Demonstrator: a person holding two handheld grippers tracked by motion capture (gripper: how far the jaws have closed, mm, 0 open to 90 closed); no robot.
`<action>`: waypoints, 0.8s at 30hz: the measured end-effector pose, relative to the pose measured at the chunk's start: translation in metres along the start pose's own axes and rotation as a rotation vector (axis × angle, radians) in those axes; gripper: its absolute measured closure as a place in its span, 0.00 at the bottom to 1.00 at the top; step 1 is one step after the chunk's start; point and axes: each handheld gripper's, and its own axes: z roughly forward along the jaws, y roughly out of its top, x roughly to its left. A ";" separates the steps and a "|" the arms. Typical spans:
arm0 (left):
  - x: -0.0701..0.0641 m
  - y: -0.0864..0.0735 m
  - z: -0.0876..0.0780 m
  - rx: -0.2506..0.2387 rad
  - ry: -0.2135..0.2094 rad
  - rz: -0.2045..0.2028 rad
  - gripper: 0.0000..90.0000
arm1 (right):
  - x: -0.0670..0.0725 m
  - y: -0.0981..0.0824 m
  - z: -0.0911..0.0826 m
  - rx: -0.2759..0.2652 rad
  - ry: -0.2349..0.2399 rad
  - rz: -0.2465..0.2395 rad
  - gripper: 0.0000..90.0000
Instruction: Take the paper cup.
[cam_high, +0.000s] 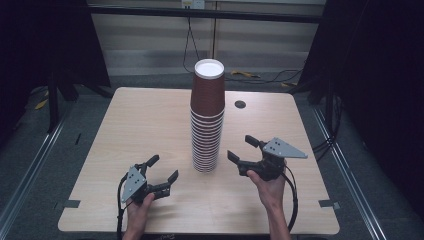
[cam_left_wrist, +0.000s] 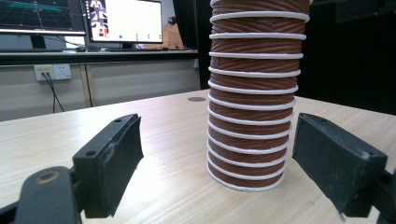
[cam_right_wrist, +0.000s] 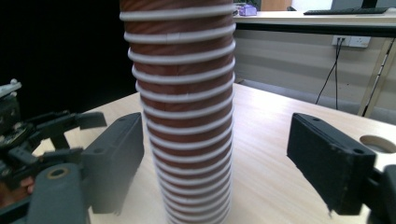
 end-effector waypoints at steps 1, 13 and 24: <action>0.000 0.000 0.000 0.001 0.000 0.000 0.17 | 0.000 0.004 0.001 0.003 0.019 -0.004 0.23; 0.000 0.000 0.000 0.001 0.000 -0.001 0.17 | 0.000 0.034 0.012 -0.009 0.095 -0.007 0.20; 0.000 0.000 0.000 -0.003 0.001 -0.005 0.17 | -0.006 0.072 0.015 -0.011 0.154 -0.035 0.18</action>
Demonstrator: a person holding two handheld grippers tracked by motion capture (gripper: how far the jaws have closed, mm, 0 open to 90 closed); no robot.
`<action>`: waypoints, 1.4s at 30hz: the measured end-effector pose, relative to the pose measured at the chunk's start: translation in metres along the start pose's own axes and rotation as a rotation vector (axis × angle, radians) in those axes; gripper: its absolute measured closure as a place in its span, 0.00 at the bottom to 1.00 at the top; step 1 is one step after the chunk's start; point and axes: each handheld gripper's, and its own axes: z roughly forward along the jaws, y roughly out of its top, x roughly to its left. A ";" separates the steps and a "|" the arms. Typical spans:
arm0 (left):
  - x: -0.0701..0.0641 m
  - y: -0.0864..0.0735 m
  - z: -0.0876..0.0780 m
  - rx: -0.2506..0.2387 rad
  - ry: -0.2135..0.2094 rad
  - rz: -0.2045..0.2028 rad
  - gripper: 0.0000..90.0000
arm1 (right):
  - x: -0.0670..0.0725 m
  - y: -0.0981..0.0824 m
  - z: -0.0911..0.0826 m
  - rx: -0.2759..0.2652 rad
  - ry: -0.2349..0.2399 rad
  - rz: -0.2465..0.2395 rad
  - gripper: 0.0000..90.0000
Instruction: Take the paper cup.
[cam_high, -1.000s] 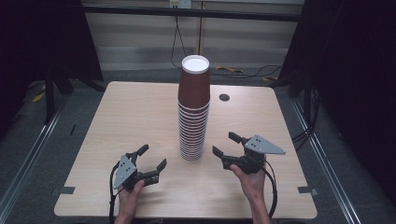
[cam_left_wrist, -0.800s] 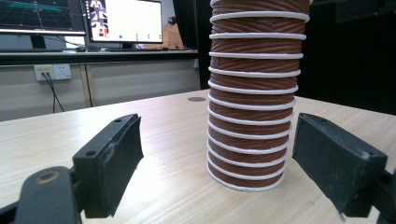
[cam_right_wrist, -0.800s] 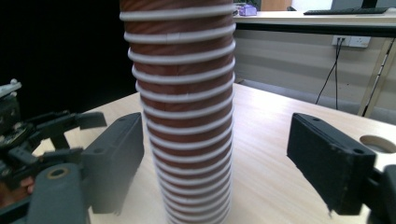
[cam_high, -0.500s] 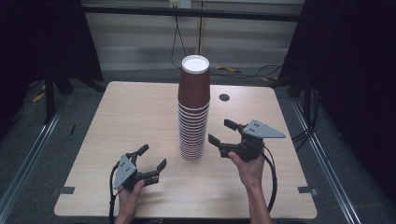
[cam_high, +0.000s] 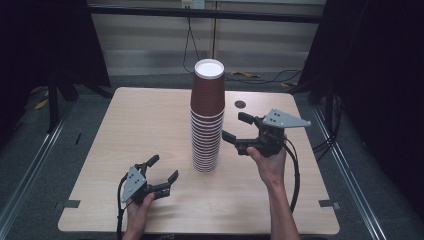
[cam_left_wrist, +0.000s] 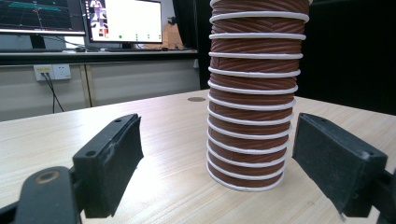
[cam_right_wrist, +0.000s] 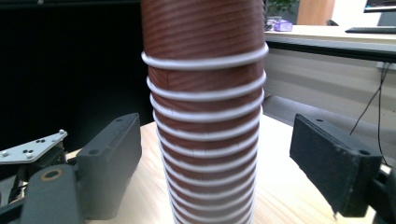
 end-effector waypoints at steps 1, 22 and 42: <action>0.000 0.000 0.000 0.000 0.000 0.001 0.17 | 0.000 0.004 0.000 0.005 -0.002 -0.006 0.18; 0.000 0.000 0.000 0.000 -0.001 0.000 0.17 | -0.002 0.059 0.013 0.010 0.064 -0.071 0.18; 0.000 0.000 0.000 0.000 -0.001 0.000 0.17 | -0.013 0.096 0.018 0.050 0.136 -0.084 0.19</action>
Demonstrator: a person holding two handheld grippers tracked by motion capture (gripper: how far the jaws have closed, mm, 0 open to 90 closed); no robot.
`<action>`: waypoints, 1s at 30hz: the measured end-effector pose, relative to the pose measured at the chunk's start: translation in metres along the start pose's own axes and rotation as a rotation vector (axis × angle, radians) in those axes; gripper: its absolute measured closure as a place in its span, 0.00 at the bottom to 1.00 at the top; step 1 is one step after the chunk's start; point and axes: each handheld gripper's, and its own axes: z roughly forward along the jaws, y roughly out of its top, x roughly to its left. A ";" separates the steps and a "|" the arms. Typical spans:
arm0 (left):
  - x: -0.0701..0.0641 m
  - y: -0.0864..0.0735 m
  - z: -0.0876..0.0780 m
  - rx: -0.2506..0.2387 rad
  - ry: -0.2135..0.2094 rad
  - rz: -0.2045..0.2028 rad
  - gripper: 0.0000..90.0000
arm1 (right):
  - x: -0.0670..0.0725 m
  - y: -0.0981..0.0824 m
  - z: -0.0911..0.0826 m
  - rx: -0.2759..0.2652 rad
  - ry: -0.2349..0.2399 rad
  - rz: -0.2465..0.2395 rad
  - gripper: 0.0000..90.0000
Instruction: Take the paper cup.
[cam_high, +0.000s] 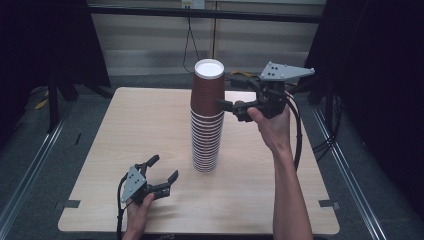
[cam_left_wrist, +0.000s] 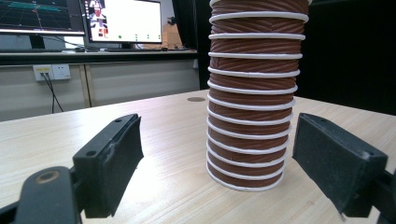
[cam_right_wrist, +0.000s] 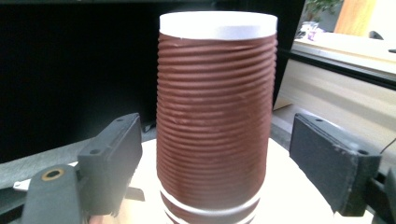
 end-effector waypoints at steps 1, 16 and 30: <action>0.000 0.000 0.000 0.000 0.000 0.000 0.17 | 0.000 0.001 0.001 0.003 0.004 -0.001 0.19; 0.000 0.000 0.000 0.000 -0.003 0.000 0.17 | -0.003 0.023 0.025 0.087 0.031 -0.019 0.18; 0.000 0.000 0.000 0.001 -0.007 0.000 0.17 | -0.007 0.035 0.041 0.139 0.033 -0.033 0.18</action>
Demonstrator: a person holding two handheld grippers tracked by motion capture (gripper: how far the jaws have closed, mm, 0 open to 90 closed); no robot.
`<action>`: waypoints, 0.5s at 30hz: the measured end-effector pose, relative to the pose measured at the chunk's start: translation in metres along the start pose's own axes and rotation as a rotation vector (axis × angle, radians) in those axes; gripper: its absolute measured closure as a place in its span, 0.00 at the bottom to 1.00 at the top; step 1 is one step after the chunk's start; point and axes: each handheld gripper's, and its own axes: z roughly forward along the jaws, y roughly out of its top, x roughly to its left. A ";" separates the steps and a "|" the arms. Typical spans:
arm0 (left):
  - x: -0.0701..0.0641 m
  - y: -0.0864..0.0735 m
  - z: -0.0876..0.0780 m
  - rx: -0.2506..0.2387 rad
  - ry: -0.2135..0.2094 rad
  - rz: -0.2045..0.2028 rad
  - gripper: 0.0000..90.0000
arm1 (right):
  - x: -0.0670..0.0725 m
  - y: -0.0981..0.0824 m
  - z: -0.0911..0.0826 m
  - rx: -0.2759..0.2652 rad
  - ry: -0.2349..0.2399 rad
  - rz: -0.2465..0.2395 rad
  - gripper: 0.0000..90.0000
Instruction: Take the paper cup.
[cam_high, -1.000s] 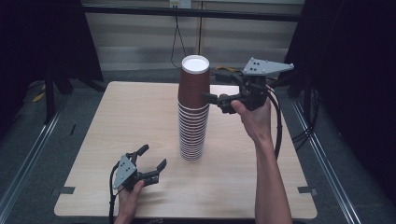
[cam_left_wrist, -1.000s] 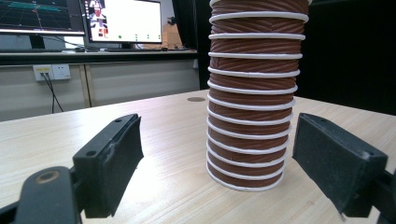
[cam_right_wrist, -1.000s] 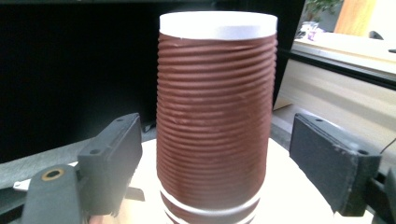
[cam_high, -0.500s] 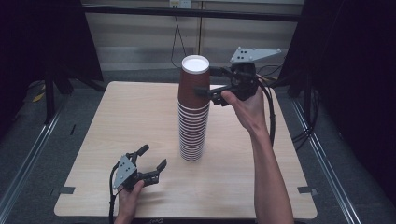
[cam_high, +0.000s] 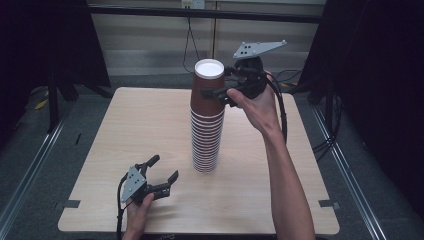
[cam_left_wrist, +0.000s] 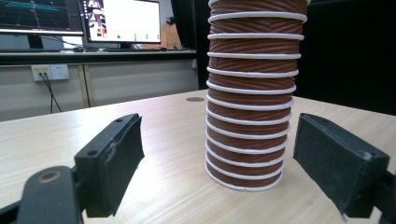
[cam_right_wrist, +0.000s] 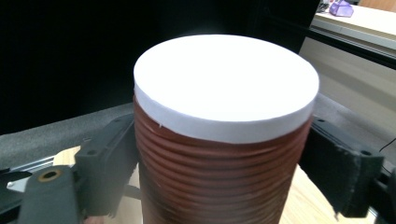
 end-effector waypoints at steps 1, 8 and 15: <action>0.000 0.000 0.000 0.000 0.000 0.000 0.17 | 0.000 0.000 -0.001 -0.017 0.003 0.000 0.20; 0.000 0.000 0.000 0.001 -0.005 -0.001 0.17 | 0.003 0.004 0.003 -0.007 -0.008 -0.013 0.22; 0.000 0.000 0.000 0.001 -0.003 0.000 0.17 | 0.002 0.001 0.002 -0.018 -0.007 -0.013 0.23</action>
